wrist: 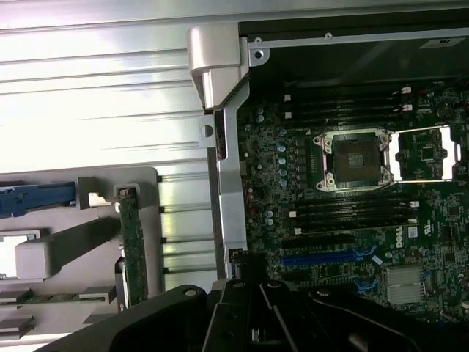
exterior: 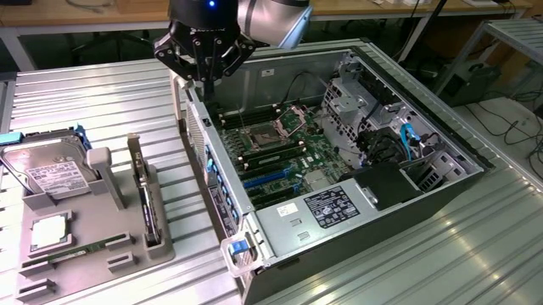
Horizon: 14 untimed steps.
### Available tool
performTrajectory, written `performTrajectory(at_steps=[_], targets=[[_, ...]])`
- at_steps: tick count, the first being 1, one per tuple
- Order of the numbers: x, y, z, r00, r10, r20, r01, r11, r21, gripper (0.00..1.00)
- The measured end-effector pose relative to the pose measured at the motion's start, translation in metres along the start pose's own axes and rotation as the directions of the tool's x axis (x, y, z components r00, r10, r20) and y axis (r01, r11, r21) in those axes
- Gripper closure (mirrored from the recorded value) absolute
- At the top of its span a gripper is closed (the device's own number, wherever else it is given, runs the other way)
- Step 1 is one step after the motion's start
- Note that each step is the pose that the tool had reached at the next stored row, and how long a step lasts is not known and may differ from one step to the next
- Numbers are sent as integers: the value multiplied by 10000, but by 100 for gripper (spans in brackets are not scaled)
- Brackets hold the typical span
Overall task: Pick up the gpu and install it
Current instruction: 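Reach for the gpu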
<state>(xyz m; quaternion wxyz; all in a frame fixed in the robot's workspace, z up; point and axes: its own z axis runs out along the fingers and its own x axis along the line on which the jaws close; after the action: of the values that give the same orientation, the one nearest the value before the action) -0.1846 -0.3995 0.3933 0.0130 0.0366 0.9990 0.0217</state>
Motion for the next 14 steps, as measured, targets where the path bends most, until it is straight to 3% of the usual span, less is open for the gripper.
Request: performTrajectory(at_steps=[14], targets=[[167,-19,-5,10000,-19,-1,19,10000,0,89]])
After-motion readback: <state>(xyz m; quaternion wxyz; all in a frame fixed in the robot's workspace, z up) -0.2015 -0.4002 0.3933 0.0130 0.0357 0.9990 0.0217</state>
